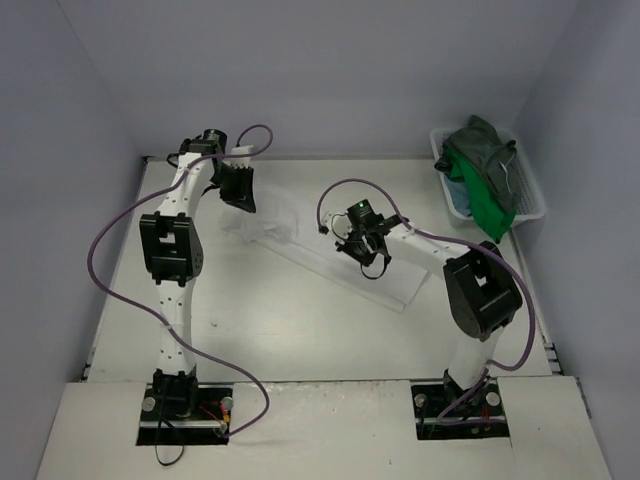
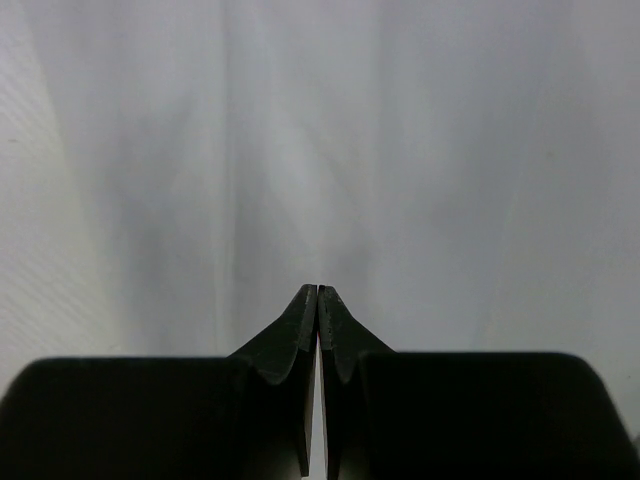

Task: Fold and stack the t-shirts
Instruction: Fold the tshirt

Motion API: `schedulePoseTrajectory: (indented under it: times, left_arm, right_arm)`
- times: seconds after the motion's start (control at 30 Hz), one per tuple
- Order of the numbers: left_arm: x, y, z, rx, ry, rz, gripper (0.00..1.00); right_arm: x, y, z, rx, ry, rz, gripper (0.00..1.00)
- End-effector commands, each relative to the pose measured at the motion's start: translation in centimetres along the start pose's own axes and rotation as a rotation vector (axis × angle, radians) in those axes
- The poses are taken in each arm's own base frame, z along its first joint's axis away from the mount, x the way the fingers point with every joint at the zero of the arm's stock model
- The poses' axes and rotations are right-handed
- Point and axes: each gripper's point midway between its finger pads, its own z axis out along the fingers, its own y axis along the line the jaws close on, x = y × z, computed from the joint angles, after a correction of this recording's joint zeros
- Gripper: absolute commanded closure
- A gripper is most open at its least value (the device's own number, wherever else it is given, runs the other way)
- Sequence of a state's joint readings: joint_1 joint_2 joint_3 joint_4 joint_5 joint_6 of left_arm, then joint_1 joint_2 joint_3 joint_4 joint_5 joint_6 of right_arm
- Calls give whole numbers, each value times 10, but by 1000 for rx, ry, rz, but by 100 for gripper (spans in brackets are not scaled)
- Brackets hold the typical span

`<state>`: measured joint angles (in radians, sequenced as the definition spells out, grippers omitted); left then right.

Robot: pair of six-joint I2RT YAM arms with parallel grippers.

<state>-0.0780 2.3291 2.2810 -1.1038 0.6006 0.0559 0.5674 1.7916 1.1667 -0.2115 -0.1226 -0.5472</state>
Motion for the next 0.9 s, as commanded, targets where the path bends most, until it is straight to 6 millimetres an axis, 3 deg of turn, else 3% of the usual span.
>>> schedulePoseTrajectory:
  times: [0.0,0.13,0.27,0.5,0.87]
  left_arm:
    - [-28,-9,-7,58,-92,25,90]
    - [-43,-6,4,48,-140,44,100]
    - [-40,-4,23,23,-109,59,100]
    - [-22,8,70,-90,-5,82,100]
    - [-5,10,108,-314,108,205,100]
  right_arm:
    - [-18,-34,-4,90,-56,44,100]
    - [-11,-43,6,111,-37,63,100]
    - [-2,-42,15,106,-9,60,100]
    - [13,-27,23,60,22,43,100]
    - [28,9,16,-15,54,15,100]
